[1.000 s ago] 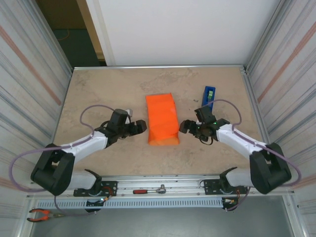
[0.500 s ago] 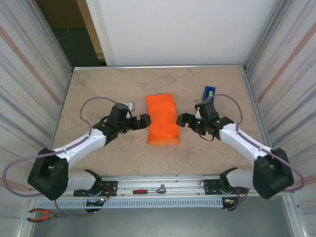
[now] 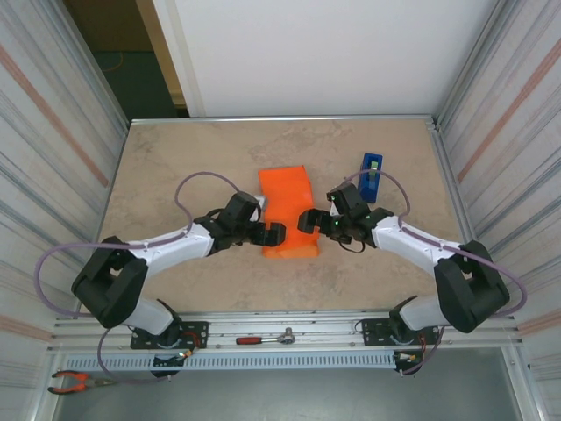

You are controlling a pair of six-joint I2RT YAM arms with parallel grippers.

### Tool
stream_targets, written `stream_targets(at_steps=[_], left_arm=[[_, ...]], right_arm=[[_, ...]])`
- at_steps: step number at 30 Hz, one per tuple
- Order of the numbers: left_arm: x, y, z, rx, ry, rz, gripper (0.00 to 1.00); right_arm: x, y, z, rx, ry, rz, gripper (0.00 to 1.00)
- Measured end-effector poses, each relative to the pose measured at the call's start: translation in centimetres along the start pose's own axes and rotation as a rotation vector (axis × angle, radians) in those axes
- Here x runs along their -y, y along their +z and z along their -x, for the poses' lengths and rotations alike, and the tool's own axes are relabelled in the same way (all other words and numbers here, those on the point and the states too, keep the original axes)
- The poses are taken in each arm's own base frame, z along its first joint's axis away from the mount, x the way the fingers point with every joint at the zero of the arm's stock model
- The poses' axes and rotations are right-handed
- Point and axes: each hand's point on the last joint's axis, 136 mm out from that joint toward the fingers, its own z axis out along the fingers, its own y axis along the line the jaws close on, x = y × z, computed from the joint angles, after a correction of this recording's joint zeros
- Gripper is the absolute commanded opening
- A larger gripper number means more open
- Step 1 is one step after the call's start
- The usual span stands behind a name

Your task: Wrap the gift box in paper

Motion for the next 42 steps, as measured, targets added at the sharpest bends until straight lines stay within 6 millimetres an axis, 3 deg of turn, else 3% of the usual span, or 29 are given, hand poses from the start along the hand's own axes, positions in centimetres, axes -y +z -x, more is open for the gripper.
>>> stream_targets(at_steps=[7, 21, 29, 34, 42], left_arm=[[-1.5, 0.9, -1.0, -0.003, 0.014, 0.059, 0.97], [-2.6, 1.3, -0.9, 0.019, 0.024, 0.120, 0.96], [-3.4, 2.0, -1.0, 0.040, 0.018, 0.181, 0.95], [-3.9, 3.2, -2.3, 0.022, 0.038, 0.246, 0.95], [-3.4, 3.3, -1.7, 0.064, 0.056, 0.304, 0.96]], right_arm=[[2.0, 1.7, -1.6, -0.055, 0.016, -0.054, 0.98], [-0.2, -1.0, 0.3, 0.013, -0.030, -0.004, 0.94], [1.4, 1.4, -0.2, -0.023, -0.021, -0.062, 0.79], [2.5, 3.1, -0.5, -0.043, -0.015, -0.099, 0.68], [3.5, 3.9, -0.4, -0.019, -0.007, -0.157, 0.53]])
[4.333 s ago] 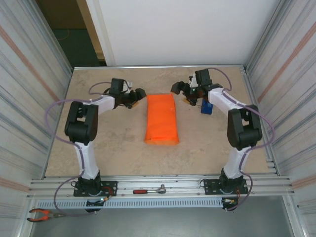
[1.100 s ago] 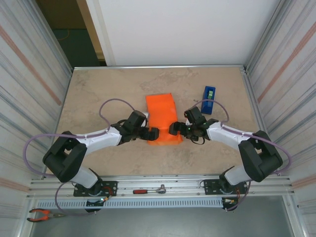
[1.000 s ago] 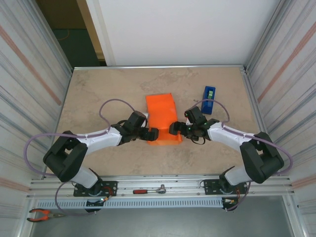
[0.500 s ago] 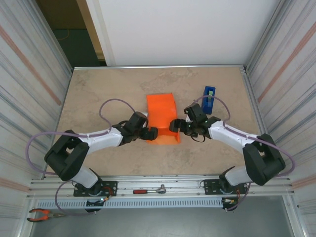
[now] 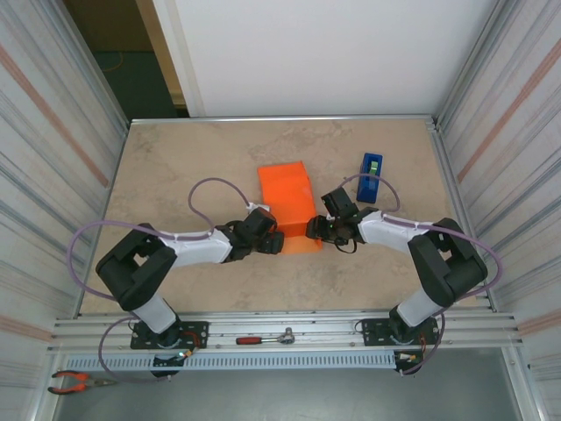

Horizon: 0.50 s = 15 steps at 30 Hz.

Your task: Wrap the gift box in paper

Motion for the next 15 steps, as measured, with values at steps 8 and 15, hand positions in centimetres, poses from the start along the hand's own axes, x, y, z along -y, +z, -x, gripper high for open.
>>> stream_targets(at_steps=[8, 15], left_arm=[[0.3, -1.3, 1.4, 0.047, -0.042, -0.021, 0.80], [0.7, -0.7, 1.2, 0.041, -0.065, -0.038, 0.54]], right_arm=[[-0.7, 0.2, -0.2, 0.018, -0.013, -0.020, 0.42], [-0.8, 0.7, -0.6, 0.013, -0.007, -0.034, 0.35]])
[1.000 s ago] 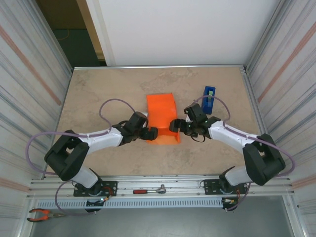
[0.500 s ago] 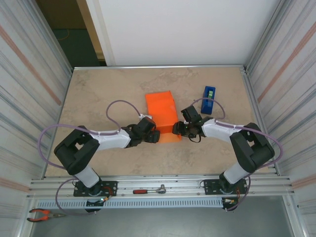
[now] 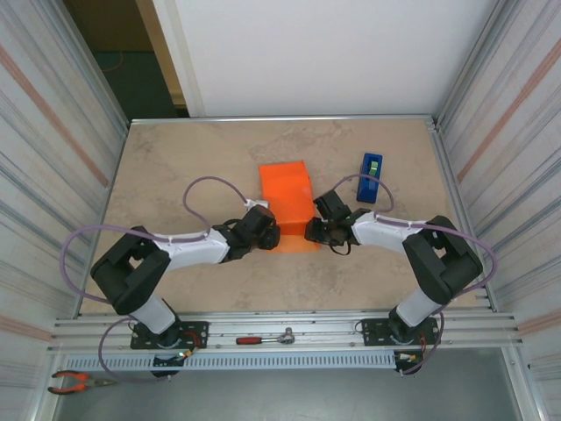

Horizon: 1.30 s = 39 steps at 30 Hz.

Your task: Wrap the gift box in paper

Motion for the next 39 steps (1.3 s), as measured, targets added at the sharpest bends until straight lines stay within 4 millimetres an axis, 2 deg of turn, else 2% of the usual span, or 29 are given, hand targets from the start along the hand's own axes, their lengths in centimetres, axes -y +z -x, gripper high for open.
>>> stream_targets(at_steps=[5, 10, 13, 15, 16, 17, 19, 23, 28, 30, 31, 35, 39], left_arm=[[-0.1, 0.6, -0.8, -0.020, -0.006, 0.014, 0.48], [0.5, 0.9, -1.5, -0.018, 0.000, 0.042, 0.27], [1.1, 0.9, -1.6, -0.009, 0.009, 0.064, 0.26], [1.2, 0.9, -1.7, -0.005, 0.012, 0.084, 0.28], [1.2, 0.8, -1.7, -0.003, 0.013, 0.095, 0.27], [1.3, 0.8, -1.6, 0.000, 0.011, 0.104, 0.23], [1.2, 0.9, -1.6, 0.003, 0.008, 0.124, 0.13], [1.3, 0.8, -1.8, 0.005, 0.014, 0.141, 0.05], [1.2, 0.5, -2.1, 0.006, 0.019, 0.151, 0.01], [1.3, 0.3, -2.3, 0.004, 0.022, 0.149, 0.01], [1.3, 0.1, -2.5, 0.004, 0.023, 0.146, 0.01], [1.2, -0.3, -2.8, 0.003, 0.027, 0.142, 0.01], [1.0, -0.4, -3.0, -0.005, 0.027, 0.149, 0.00]], right_arm=[[-0.5, 0.0, -0.2, 0.009, 0.007, -0.009, 0.24], [-0.6, -0.1, -0.4, 0.024, 0.032, -0.027, 0.13], [-0.7, -0.1, -0.6, 0.032, 0.043, -0.042, 0.14], [-0.6, -0.1, -0.7, 0.036, 0.051, -0.056, 0.22], [-0.5, -0.2, -0.8, 0.038, 0.058, -0.063, 0.22], [-0.5, -0.2, -0.8, 0.041, 0.058, -0.072, 0.17], [-0.4, -0.3, -0.9, 0.041, 0.057, -0.083, 0.01], [-0.3, -0.3, -1.1, 0.049, 0.067, -0.099, 0.00], [-0.6, -0.7, -1.7, 0.050, 0.048, -0.107, 0.01], [-0.7, -1.0, -1.9, 0.050, 0.042, -0.105, 0.06], [-0.8, -1.2, -2.1, 0.050, 0.041, -0.101, 0.12], [-0.9, -2.2, -2.5, 0.052, 0.051, -0.085, 0.50], [-0.9, -3.4, -2.8, 0.058, 0.050, -0.056, 0.70]])
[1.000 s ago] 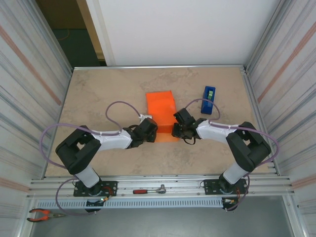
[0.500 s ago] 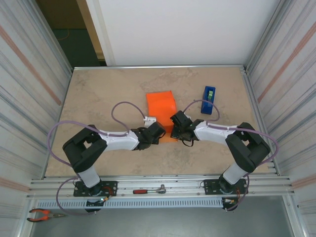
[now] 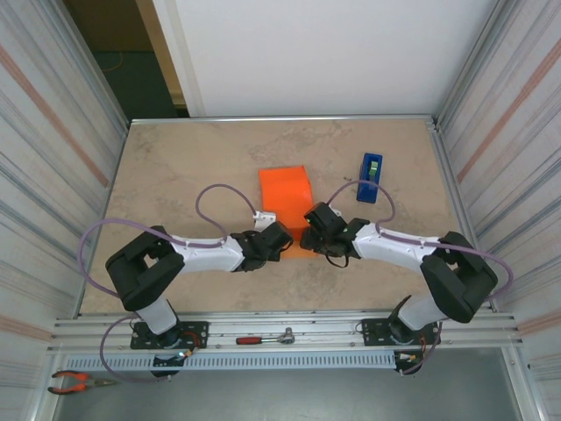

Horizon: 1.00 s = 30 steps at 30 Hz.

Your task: Wrap the gift box in paper

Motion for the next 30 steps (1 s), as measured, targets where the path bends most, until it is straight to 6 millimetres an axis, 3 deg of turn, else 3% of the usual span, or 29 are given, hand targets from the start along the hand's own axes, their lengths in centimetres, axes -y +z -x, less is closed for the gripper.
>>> stream_targets(at_steps=[7, 11, 14, 18, 20, 22, 26, 30], left_arm=[[-0.6, -0.2, -0.4, -0.003, 0.002, 0.008, 0.01], [-0.7, -0.2, -0.5, -0.002, 0.003, 0.011, 0.01], [-0.7, -0.2, -0.5, -0.002, 0.003, 0.011, 0.01], [-0.7, -0.2, -0.5, -0.002, 0.003, 0.011, 0.01], [-0.7, -0.2, -0.5, -0.003, 0.003, 0.011, 0.02], [-0.7, -0.2, -0.5, -0.003, 0.003, 0.011, 0.09], [-0.6, -0.2, -0.6, -0.012, 0.006, 0.008, 0.32], [-0.5, -1.0, -0.2, -0.009, 0.005, -0.016, 0.45]], right_arm=[[0.4, -0.4, 0.2, -0.013, 0.011, 0.017, 0.73], [0.5, 0.8, 0.7, -0.037, 0.011, -0.003, 0.63], [-0.2, 2.0, 1.0, -0.057, -0.006, -0.007, 0.43], [-1.0, 2.9, 0.8, -0.066, -0.025, -0.008, 0.07], [-1.1, 3.1, 0.7, -0.066, -0.030, -0.009, 0.04], [-1.2, 3.1, 0.6, -0.063, -0.034, -0.011, 0.00], [-1.2, 3.1, 0.5, -0.052, -0.041, -0.019, 0.00], [-1.3, 3.0, 0.3, -0.049, -0.050, -0.022, 0.00]])
